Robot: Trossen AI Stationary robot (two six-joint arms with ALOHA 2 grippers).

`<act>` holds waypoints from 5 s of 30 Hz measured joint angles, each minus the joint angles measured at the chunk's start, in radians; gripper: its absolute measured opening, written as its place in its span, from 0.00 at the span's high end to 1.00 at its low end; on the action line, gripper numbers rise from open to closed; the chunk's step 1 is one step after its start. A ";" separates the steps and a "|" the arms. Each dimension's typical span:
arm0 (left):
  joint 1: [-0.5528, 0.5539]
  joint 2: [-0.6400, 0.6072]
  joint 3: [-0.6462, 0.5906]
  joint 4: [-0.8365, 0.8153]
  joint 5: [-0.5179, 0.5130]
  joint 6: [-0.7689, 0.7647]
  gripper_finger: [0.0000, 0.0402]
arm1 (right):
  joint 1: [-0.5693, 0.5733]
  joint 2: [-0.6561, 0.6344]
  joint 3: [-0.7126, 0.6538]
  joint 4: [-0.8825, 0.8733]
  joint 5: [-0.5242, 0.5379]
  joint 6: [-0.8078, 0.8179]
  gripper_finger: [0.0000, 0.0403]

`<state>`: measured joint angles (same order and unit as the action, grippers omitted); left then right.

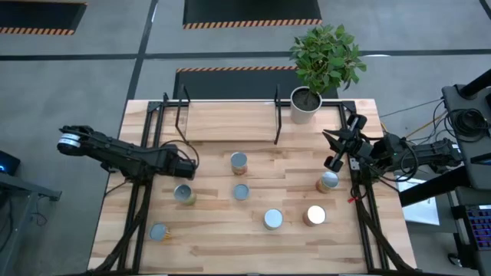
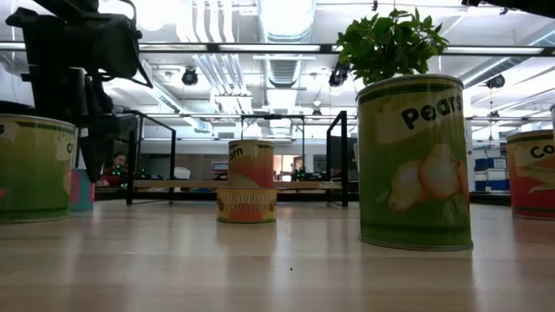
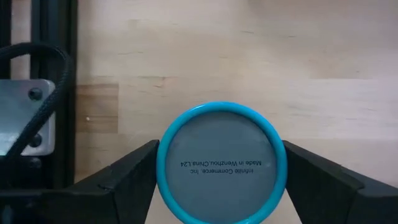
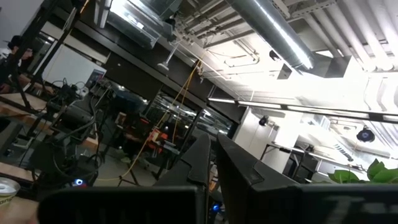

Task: Pick and place cans onto a shelf
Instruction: Put the canned mixed vegetables on the shelf

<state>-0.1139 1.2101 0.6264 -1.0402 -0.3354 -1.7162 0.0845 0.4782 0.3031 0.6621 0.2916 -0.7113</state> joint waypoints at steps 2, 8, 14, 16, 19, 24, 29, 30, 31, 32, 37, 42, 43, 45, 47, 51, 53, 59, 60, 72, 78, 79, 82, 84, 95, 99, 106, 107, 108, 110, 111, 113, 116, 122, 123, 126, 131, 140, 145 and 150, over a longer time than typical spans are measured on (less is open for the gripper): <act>0.000 0.000 0.016 0.000 0.005 0.014 0.29 | 0.000 0.000 0.000 0.000 0.000 0.000 0.96; 0.000 0.000 0.136 -0.049 0.004 0.096 0.28 | 0.000 0.000 0.000 0.000 0.001 0.000 0.96; 0.000 0.012 0.323 -0.088 -0.017 0.247 0.28 | 0.000 0.000 0.000 0.000 0.018 0.000 0.96; 0.001 0.030 0.394 -0.086 -0.066 0.329 0.28 | 0.000 0.000 0.000 0.000 0.024 -0.006 0.96; 0.014 0.065 0.502 -0.085 -0.157 0.442 0.28 | 0.000 0.000 0.000 0.000 0.024 -0.006 0.96; 0.076 0.147 0.663 -0.083 -0.198 0.660 0.28 | 0.000 0.000 0.000 0.000 0.024 -0.006 0.96; 0.181 0.231 0.760 -0.081 -0.197 0.843 0.28 | 0.000 0.000 0.000 0.000 0.024 -0.004 0.96; 0.205 0.246 0.771 -0.081 -0.195 0.879 0.28 | 0.000 0.000 0.000 0.000 0.024 -0.004 0.96; 0.233 0.260 0.777 -0.082 -0.184 0.916 0.28 | 0.000 0.000 0.000 -0.001 0.024 -0.004 0.96; 0.263 0.273 0.781 -0.084 -0.166 0.947 0.28 | 0.000 0.000 0.000 -0.003 0.024 -0.004 0.96; 0.407 0.322 0.758 -0.079 -0.145 1.015 0.28 | 0.000 0.000 0.000 -0.023 0.024 -0.004 0.96; 0.495 0.356 0.706 -0.020 -0.129 1.125 0.28 | 0.000 0.000 0.000 -0.029 0.024 -0.005 0.96; 0.508 0.360 0.695 0.006 -0.114 1.171 0.28 | 0.000 0.000 0.000 -0.029 0.024 -0.005 0.96; 0.527 0.367 0.670 0.060 -0.072 1.286 0.28 | 0.000 0.000 0.000 -0.029 0.024 -0.006 0.96; 0.543 0.377 0.652 0.085 -0.026 1.377 0.28 | 0.000 0.000 0.000 -0.029 0.024 -0.006 0.96; 0.581 0.402 0.636 0.128 -0.011 1.317 0.28 | 0.000 0.000 0.000 -0.029 0.024 -0.006 0.96; 0.597 0.416 0.628 0.126 -0.013 1.255 0.28 | 0.000 0.000 0.000 -0.029 0.024 -0.006 0.96; 0.601 0.437 0.595 0.129 -0.013 1.159 0.28 | 0.000 0.000 0.000 -0.029 0.024 -0.006 0.96; 0.601 0.437 0.591 0.129 -0.013 1.157 0.28 | 0.000 0.000 0.000 -0.029 0.024 -0.006 0.96; 0.600 0.445 0.590 0.133 -0.025 1.082 0.22 | 0.000 0.000 0.000 -0.031 0.024 -0.007 0.96; 0.600 0.450 0.590 0.132 -0.020 1.079 0.19 | 0.000 0.000 0.000 -0.034 0.025 -0.007 0.96; 0.600 0.446 0.590 0.132 -0.020 1.082 0.18 | 0.000 0.000 0.000 -0.034 0.026 -0.007 0.96; 0.599 0.426 0.591 0.125 -0.019 1.086 0.18 | 0.000 0.000 0.000 -0.035 0.026 -0.011 0.96; 0.599 0.415 0.609 0.098 -0.019 1.095 0.18 | 0.000 0.000 0.000 -0.037 0.027 -0.016 0.96; 0.425 0.364 0.705 0.116 -0.022 1.290 0.20 | 0.000 0.001 0.000 -0.052 0.098 -0.046 0.96; 0.323 0.363 0.693 0.147 -0.023 1.399 0.22 | 0.000 0.001 0.000 -0.051 0.094 -0.048 0.96; 0.252 0.362 0.700 0.159 -0.126 1.487 0.32 | 0.000 0.001 0.000 -0.035 0.009 -0.023 0.96; 0.255 0.362 0.704 0.159 -0.116 1.487 0.35 | 0.000 0.001 0.000 -0.033 -0.002 -0.023 0.96; 0.260 0.362 0.709 0.158 -0.105 1.488 0.38 | 0.000 0.001 0.000 -0.032 -0.003 -0.023 0.96; 0.269 0.362 0.718 0.160 -0.101 1.487 0.44 | 0.000 0.001 0.000 -0.031 -0.003 -0.023 0.96; 0.277 0.362 0.721 0.161 -0.101 1.484 0.48 | 0.000 0.001 0.000 -0.031 -0.003 -0.023 0.96; 0.299 0.362 0.723 0.165 -0.100 1.460 0.57 | 0.000 0.001 0.000 -0.029 -0.003 -0.023 0.96; 0.349 0.362 0.722 0.166 -0.100 1.386 0.74 | 0.000 0.001 0.000 -0.030 -0.003 -0.022 0.96; 0.429 0.392 0.704 0.152 -0.109 1.249 0.97 | 0.000 0.001 0.000 -0.036 -0.003 -0.023 0.96; 0.433 0.395 0.696 0.153 -0.114 1.243 0.96 | 0.000 0.001 0.000 -0.037 -0.003 -0.023 0.96; 0.435 0.406 0.674 0.168 -0.129 1.236 0.98 | 0.000 0.001 0.000 -0.037 -0.003 -0.023 0.96; 0.435 0.418 0.665 0.168 -0.173 1.223 1.00 | 0.000 0.001 0.000 -0.037 -0.003 -0.023 0.96; 0.448 0.419 0.607 0.169 -0.187 1.219 1.00 | 0.000 0.001 0.000 -0.037 -0.003 -0.023 0.96; 0.449 0.419 0.559 0.174 -0.191 1.185 1.00 | 0.000 0.001 0.000 -0.037 -0.002 -0.023 0.96; 0.450 0.419 0.528 0.177 -0.198 1.174 1.00 | 0.000 0.001 0.000 -0.037 -0.002 -0.023 0.96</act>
<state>0.3359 1.6291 1.1543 -0.8632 -0.5336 -0.5424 0.0845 0.4793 0.3031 0.6250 0.2893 -0.7344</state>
